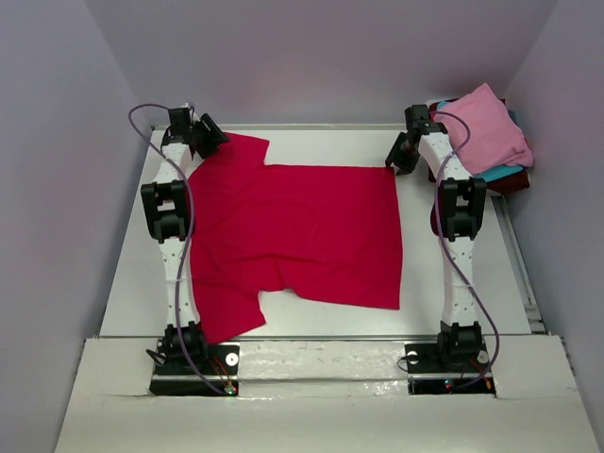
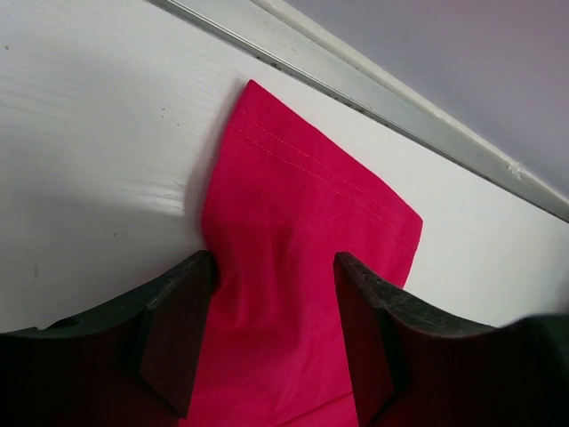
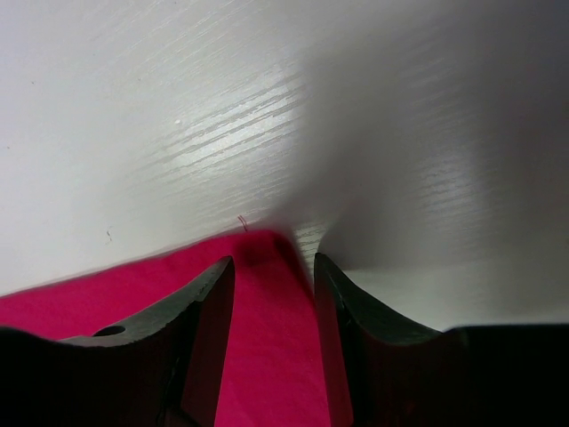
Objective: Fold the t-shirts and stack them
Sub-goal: Flatten the tshirt out, then fold the tshirt
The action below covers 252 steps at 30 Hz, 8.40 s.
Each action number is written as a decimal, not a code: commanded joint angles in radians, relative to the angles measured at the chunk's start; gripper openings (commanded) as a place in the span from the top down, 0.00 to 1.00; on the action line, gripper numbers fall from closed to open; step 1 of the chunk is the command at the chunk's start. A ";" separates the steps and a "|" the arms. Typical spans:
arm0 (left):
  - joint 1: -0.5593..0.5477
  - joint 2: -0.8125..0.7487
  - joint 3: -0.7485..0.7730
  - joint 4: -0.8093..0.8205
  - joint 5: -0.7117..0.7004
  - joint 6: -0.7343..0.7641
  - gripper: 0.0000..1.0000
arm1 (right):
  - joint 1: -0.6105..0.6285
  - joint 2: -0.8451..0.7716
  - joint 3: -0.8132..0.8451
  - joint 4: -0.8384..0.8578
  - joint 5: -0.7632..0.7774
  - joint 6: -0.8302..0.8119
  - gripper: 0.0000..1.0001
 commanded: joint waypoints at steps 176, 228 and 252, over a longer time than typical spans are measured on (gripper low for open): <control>-0.015 -0.770 -0.679 -0.389 -0.484 0.076 0.94 | -0.047 -0.493 -0.581 -0.051 -0.053 0.042 0.93; -0.015 -0.926 -0.895 -0.397 -0.378 0.051 0.94 | -0.047 -0.622 -0.796 -0.055 -0.059 -0.013 0.93; -0.015 -0.942 -0.914 -0.396 -0.374 0.012 0.94 | -0.047 -0.600 -0.832 -0.088 -0.136 -0.107 0.59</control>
